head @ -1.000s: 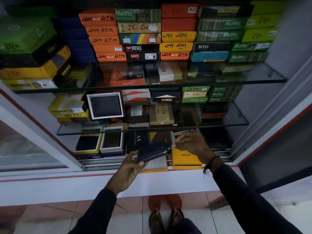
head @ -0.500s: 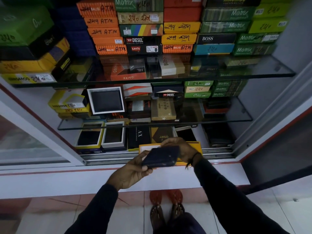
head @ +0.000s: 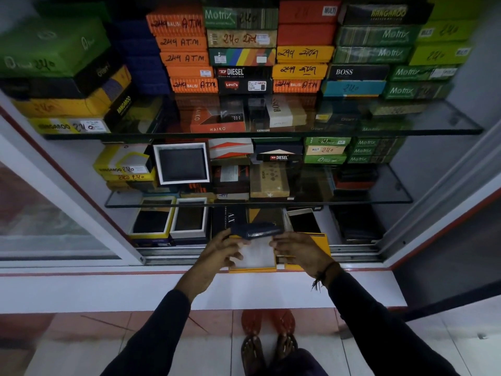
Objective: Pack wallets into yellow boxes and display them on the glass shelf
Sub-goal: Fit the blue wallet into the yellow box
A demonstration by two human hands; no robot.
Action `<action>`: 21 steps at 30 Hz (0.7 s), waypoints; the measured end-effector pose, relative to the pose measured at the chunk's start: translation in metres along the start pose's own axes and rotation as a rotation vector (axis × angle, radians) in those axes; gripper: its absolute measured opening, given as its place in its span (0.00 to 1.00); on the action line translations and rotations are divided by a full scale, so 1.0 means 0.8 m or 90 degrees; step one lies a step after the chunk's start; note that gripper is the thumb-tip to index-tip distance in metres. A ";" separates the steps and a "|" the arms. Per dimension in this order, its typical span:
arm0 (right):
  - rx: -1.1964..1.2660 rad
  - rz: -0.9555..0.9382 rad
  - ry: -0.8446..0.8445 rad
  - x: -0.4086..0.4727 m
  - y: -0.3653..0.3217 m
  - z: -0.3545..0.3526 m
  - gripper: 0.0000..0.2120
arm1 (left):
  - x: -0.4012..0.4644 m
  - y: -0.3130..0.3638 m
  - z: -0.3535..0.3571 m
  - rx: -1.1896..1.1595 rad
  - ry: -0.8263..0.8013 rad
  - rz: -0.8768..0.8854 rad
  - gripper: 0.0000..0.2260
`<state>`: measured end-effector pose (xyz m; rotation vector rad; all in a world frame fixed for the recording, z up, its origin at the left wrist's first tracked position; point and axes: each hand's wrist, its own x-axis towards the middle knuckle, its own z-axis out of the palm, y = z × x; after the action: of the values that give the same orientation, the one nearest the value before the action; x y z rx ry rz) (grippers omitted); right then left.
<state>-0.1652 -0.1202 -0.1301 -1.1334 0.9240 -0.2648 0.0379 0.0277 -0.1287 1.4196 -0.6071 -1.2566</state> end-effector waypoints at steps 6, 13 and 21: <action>-0.141 0.012 0.090 0.002 0.001 0.007 0.18 | 0.018 -0.020 0.035 0.183 0.204 0.010 0.08; -0.140 0.044 0.052 0.001 0.003 -0.003 0.18 | 0.037 -0.022 0.051 0.333 0.165 0.017 0.09; -0.075 0.090 0.103 0.009 -0.006 0.018 0.19 | 0.033 -0.034 0.061 0.304 0.030 0.018 0.18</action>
<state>-0.1491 -0.1174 -0.1284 -1.1596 1.1710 -0.1903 -0.0056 -0.0066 -0.1561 1.8178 -0.9349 -1.0931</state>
